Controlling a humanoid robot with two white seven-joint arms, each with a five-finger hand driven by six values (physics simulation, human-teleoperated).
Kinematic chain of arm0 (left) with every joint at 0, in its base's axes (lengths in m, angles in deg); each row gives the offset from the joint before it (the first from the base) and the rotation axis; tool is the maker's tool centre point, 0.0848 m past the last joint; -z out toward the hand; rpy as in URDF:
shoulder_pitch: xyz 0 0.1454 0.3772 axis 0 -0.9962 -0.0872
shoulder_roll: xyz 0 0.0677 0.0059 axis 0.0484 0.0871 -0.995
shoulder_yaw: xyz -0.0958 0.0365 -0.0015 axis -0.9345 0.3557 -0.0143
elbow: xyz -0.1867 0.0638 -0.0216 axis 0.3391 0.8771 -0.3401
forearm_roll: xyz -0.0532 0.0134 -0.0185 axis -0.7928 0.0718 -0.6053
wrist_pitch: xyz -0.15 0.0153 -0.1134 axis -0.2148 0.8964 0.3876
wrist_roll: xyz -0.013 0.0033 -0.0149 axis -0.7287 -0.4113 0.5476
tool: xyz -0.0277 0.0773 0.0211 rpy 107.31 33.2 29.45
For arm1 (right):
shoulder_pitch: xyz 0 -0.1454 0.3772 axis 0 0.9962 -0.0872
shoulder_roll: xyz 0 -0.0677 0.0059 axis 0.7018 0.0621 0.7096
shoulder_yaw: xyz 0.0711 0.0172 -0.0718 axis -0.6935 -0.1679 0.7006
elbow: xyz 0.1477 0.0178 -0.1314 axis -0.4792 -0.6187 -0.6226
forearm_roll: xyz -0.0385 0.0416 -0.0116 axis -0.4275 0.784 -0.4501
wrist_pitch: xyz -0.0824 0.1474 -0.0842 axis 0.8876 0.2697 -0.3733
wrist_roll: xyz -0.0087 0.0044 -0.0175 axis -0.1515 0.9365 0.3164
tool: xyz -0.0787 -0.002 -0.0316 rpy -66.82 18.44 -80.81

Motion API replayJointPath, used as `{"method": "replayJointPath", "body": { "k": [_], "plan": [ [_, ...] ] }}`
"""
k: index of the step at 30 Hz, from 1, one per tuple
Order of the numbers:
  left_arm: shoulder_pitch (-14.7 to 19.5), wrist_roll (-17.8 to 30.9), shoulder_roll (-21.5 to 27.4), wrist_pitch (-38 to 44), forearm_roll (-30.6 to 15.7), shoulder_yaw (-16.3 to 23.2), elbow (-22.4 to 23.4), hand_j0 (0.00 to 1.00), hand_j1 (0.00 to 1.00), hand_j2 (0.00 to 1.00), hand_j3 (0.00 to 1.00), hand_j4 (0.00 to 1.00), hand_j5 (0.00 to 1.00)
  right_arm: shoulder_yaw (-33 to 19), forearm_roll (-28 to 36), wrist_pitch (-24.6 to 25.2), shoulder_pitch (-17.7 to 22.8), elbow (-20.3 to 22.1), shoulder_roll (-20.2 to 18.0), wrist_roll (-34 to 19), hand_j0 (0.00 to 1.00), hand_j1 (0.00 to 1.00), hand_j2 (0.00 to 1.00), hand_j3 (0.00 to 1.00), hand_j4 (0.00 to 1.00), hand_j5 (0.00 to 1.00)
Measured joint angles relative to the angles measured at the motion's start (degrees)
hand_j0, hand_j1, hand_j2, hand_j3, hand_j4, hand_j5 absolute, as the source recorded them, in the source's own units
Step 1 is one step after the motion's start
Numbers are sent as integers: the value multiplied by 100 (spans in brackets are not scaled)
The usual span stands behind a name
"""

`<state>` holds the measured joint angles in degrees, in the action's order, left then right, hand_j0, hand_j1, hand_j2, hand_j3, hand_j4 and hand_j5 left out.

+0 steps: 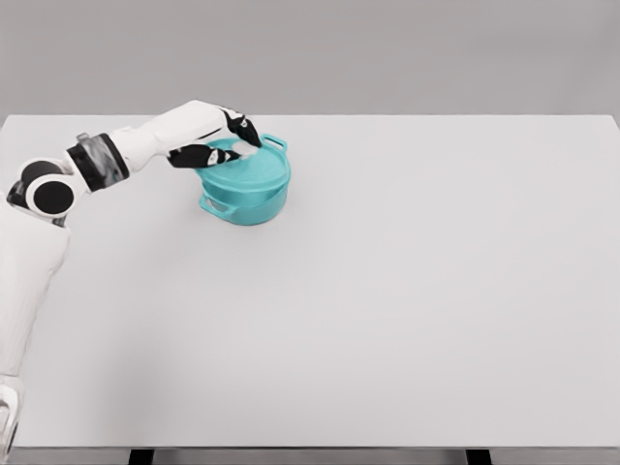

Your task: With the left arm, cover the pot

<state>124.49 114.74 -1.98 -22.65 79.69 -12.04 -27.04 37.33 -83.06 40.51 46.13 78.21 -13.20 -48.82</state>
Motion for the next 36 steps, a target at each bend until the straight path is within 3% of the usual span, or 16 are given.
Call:
{"method": "replayJointPath", "body": {
  "k": [15, 22, 32, 36],
  "plan": [
    [132, 0, -130, 0, 17, 2, 451, 55, 55, 55, 55, 55, 55, 0, 0, 0, 0, 2, 0, 0, 100, 100, 100, 100, 100, 100],
    [246, 0, -222, 1, 110, -2, 681, 66, 66, 66, 66, 66, 66, 0, 0, 0, 0, 1, 0, 0, 100, 100, 100, 100, 100, 100],
    [281, 0, -236, 1, 137, -7, 798, 70, 70, 70, 70, 70, 70, 0, 0, 0, -9, 1, 0, 0, 100, 100, 100, 100, 100, 100],
    [316, 0, -236, 1, 140, -7, 921, 78, 78, 78, 78, 78, 78, 0, 0, 0, 0, 3, 0, 0, 100, 100, 100, 100, 100, 100]
  ]
}}
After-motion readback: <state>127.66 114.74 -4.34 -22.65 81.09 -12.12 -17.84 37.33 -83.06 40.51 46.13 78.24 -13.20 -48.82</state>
